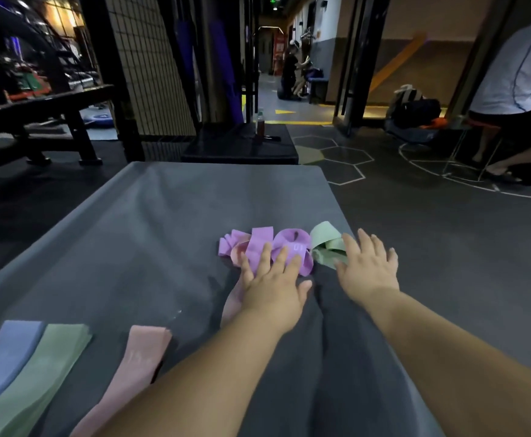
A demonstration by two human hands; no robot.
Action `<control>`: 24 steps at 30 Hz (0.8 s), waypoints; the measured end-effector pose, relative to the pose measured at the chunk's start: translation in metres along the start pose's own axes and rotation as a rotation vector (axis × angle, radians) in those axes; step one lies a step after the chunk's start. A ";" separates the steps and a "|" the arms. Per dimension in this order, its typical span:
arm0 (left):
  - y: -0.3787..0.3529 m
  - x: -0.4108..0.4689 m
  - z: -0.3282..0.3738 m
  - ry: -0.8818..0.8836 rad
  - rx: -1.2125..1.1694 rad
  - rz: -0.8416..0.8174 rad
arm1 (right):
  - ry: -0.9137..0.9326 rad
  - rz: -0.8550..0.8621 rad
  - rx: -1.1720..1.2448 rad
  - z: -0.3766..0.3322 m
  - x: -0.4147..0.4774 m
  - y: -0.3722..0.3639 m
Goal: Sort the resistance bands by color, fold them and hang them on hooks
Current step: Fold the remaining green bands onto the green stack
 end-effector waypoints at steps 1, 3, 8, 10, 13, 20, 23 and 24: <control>-0.004 0.006 -0.001 0.007 0.019 -0.013 | -0.015 -0.041 0.022 0.001 0.010 -0.002; -0.012 0.015 -0.005 0.019 0.046 -0.035 | -0.024 -0.119 0.066 0.001 0.024 -0.009; -0.020 0.038 -0.013 0.014 0.040 -0.086 | -0.009 -0.120 0.050 -0.005 0.042 -0.021; -0.022 0.044 -0.013 0.003 0.058 -0.110 | -0.006 -0.044 -0.011 -0.005 0.045 -0.019; -0.024 0.051 -0.012 0.008 0.061 -0.135 | 0.056 0.022 -0.032 -0.009 0.048 -0.014; -0.019 0.050 -0.010 0.002 -0.016 -0.150 | 0.076 -0.026 0.298 -0.009 0.037 -0.005; -0.010 0.038 -0.007 -0.026 -0.138 -0.079 | 0.067 0.017 0.442 -0.009 0.015 0.008; -0.008 0.033 -0.005 -0.028 -0.167 -0.067 | 0.068 0.041 0.474 -0.008 0.006 0.015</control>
Point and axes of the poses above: each hand's wrist, its own x-axis towards the middle knuckle, its own y-axis out of the back of the hand, z = x × y, the point moved 4 cm from there along x, towards the middle knuckle, and after that the axes turned 8 degrees about -z, right-handed, at the moved point
